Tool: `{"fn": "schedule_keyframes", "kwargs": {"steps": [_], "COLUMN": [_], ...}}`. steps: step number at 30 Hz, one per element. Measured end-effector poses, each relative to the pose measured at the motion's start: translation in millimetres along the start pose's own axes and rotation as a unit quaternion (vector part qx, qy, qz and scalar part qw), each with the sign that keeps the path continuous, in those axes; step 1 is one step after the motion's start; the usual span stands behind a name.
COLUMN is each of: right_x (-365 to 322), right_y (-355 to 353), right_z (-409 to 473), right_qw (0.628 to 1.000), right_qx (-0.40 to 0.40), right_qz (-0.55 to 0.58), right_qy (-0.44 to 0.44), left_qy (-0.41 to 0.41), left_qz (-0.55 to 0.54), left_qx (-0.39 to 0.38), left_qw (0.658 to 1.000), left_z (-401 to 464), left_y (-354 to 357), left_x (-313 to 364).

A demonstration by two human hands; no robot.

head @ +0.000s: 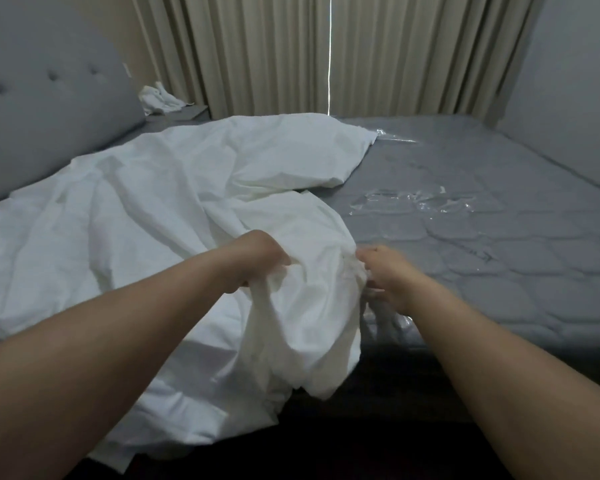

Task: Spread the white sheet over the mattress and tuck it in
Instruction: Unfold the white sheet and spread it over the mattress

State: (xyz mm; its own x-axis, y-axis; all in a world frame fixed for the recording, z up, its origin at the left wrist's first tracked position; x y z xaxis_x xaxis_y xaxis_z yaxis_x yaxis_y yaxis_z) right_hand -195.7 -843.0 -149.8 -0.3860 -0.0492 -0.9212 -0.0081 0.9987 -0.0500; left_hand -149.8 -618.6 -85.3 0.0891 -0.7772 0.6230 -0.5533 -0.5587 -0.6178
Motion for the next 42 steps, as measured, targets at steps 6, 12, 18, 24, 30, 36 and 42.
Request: {"fn": "schedule_keyframes", "kwargs": {"steps": [6, 12, 18, 24, 30, 36, 42], "right_x": [20, 6, -20, -70, -126, -6, 156], "right_y": [-3, 11, 35, -67, -267, -309, -259], "right_z": [69, 74, 53, 26, -99, -171, -213], "right_qw": [0.965, 0.956, 0.984, 0.973, 0.803, 0.813, 0.89], "right_qx": [0.06, -0.081, -0.136, 0.063, 0.436, 0.558, 0.407], "right_qz": [0.253, 0.263, 0.112, 0.196, 0.184, 0.093, 0.12], "right_qy": [0.023, 0.098, -0.001, -0.1, -0.362, -0.141, 0.166], "left_qy": [-0.035, -0.023, 0.054, 0.135, 0.201, 0.247, 0.233], "left_qz": [0.069, 0.327, 0.122, 0.126, 0.025, 0.055, 0.196], "left_qx": [0.041, 0.177, 0.064, 0.144, 0.216, 0.13, -0.076], "left_qw": [0.996, 0.928, 0.989, 0.972, 0.955, 0.959, 0.95], "left_z": [6, 6, 28, 35, 30, 27, 19], "left_y": [-11, -9, 24, 8, -13, 65, 163], "left_x": [-2, -7, 31, 54, 112, 156, 142]}}
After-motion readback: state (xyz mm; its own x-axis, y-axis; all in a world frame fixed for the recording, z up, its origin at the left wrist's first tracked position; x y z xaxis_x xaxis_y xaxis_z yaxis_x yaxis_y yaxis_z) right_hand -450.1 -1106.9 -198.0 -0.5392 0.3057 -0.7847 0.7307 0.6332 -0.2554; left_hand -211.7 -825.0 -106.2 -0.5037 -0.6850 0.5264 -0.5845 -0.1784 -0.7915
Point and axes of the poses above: each hand's wrist, its own z-axis towards the middle knuckle, its own y-axis out of the palm, x = y × z, the point moved 3 cm from there along z, towards the middle knuckle, and after that the axes turned 13 degrees about -x, right-handed, at the moved point
